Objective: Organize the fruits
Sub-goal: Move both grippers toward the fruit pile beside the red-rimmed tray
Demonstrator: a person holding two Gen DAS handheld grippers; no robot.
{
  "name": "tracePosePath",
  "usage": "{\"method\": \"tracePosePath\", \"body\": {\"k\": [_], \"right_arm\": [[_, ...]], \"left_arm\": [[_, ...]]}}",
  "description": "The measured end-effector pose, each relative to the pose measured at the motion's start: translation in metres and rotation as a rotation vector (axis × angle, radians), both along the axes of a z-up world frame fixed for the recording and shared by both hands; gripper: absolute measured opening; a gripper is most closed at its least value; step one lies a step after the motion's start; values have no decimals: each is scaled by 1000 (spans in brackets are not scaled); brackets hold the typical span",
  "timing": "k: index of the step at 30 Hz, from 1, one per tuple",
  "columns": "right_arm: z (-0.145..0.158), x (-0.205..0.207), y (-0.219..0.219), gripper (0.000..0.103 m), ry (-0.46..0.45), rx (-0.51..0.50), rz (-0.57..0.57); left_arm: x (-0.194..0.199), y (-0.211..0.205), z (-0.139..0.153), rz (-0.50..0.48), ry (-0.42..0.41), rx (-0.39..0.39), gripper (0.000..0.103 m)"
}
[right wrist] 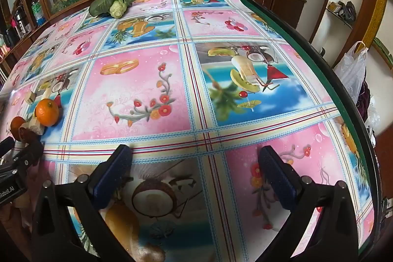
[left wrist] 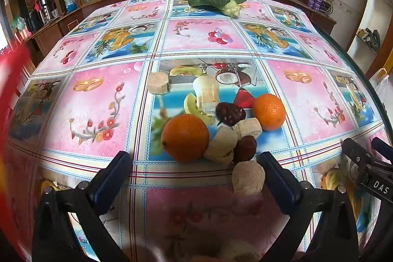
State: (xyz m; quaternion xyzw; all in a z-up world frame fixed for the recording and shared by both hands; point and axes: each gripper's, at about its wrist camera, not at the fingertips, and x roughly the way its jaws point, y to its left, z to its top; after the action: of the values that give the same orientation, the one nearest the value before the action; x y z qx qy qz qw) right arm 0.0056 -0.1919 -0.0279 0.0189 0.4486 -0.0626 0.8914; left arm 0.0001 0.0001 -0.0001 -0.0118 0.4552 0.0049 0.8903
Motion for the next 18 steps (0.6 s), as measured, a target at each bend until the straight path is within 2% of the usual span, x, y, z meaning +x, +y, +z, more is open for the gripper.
{"method": "tracePosePath", "body": {"k": [18], "right_arm": [[0, 0, -1, 103, 2, 3, 0]], "left_arm": [[-1, 0, 1, 0, -4, 2, 102]]}}
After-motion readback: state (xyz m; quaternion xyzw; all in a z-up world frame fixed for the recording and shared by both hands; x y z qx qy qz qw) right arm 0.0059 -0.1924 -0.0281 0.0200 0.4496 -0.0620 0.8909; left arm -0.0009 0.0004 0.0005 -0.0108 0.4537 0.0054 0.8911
